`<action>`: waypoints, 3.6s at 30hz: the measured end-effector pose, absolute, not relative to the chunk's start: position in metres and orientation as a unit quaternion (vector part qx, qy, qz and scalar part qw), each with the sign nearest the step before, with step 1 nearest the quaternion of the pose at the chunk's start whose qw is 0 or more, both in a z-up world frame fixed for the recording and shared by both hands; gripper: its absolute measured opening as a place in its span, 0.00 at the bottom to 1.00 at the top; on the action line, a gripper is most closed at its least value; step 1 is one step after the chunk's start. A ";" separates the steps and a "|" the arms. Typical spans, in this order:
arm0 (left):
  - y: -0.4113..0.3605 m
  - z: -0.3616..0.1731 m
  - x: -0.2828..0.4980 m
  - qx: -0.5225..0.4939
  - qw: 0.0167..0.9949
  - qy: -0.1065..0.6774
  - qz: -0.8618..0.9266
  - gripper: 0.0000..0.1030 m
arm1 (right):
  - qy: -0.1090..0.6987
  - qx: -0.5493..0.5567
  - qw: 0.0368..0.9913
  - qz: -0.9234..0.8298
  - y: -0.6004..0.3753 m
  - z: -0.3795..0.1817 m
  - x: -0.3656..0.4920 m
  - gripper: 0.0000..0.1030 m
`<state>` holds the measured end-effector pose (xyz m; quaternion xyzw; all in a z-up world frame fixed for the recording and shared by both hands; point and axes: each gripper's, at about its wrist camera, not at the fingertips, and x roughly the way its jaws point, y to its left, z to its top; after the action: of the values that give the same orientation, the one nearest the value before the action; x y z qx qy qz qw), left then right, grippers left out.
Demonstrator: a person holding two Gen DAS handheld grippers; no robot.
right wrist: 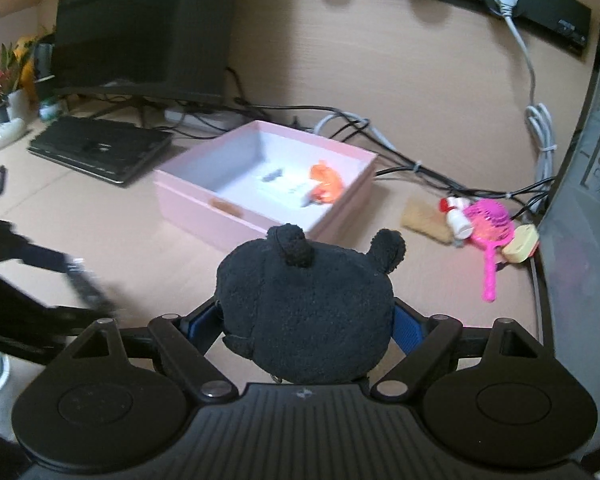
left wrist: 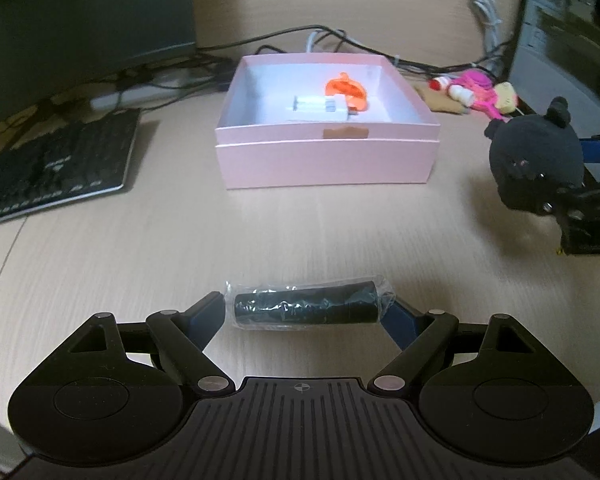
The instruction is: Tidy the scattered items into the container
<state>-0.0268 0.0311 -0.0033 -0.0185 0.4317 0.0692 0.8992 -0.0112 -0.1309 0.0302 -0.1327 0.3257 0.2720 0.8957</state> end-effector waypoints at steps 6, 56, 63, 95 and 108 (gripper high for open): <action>0.042 -0.003 -0.030 0.000 0.906 0.422 0.036 0.86 | 0.336 -0.118 0.894 0.273 -0.112 0.037 -0.029 0.83; 0.006 0.036 0.085 0.011 0.933 0.339 -0.121 0.95 | 0.305 0.003 0.942 0.138 -0.152 0.025 0.120 0.97; -0.013 0.029 0.093 -0.004 0.936 0.337 -0.105 0.97 | 0.288 -0.033 0.954 0.080 -0.157 -0.008 0.142 0.97; 0.015 0.012 0.117 -0.057 0.917 0.378 -0.118 0.98 | 0.332 0.009 0.941 0.060 -0.161 -0.020 0.208 0.54; 0.035 0.010 0.111 -0.083 0.918 0.377 -0.096 0.98 | 0.429 0.114 0.894 0.060 -0.162 -0.049 0.300 0.26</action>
<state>0.1113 0.0348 0.0104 -0.0832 0.3765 -0.0957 0.9177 0.3004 -0.1621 -0.0491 0.1140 0.4289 0.0599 0.8941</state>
